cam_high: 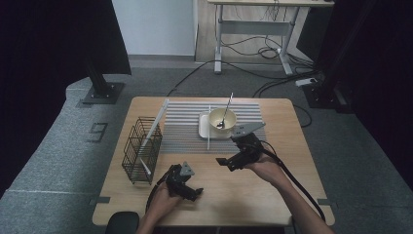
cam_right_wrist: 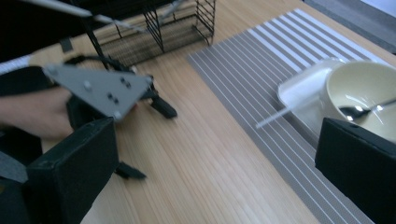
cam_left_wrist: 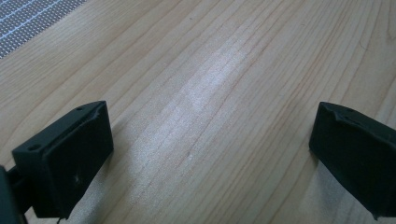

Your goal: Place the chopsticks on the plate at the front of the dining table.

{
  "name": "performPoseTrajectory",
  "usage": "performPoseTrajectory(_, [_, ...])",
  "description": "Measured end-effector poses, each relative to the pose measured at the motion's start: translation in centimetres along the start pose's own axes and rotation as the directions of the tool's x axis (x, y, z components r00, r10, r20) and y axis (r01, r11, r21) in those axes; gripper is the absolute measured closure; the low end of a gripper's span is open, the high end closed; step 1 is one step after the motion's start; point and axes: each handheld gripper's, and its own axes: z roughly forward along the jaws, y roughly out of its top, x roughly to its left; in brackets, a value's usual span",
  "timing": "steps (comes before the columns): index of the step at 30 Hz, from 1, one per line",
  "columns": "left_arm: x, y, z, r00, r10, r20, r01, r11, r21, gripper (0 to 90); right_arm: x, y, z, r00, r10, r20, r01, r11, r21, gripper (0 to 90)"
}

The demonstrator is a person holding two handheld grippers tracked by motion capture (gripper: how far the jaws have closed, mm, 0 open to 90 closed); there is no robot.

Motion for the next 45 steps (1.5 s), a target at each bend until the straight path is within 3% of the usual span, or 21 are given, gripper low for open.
performPoseTrajectory(11, [0.0, 0.0, 0.0, 1.0000, -0.001, 0.001, 0.001, 1.0000, 0.002, 0.0, 0.8, 3.6, 1.5, 0.9995, -0.012, -0.029, 0.012, 1.000, -0.009, 0.0])
performPoseTrajectory(21, [0.0, 0.0, 0.0, 1.0000, 0.002, 0.001, -0.002, 1.0000, 0.003, 0.0, 3.1, 6.7, 3.6, 0.9950, -0.057, -0.082, 0.057, 0.998, 0.000, 0.0])
performPoseTrajectory(34, [0.0, 0.0, 0.0, 1.0000, 0.000, -0.002, 0.000, 1.0000, 0.004, 0.0, 7.2, 9.9, 6.5, 0.9702, -0.125, -0.207, 0.124, 0.992, -0.019, 0.0])
performPoseTrajectory(45, [0.0, 0.0, 0.0, 1.0000, -0.001, -0.004, 0.001, 1.0000, 0.002, 0.0, 10.4, 11.3, 9.0, 0.9477, -0.184, -0.261, 0.190, 0.982, 0.000, 0.0])
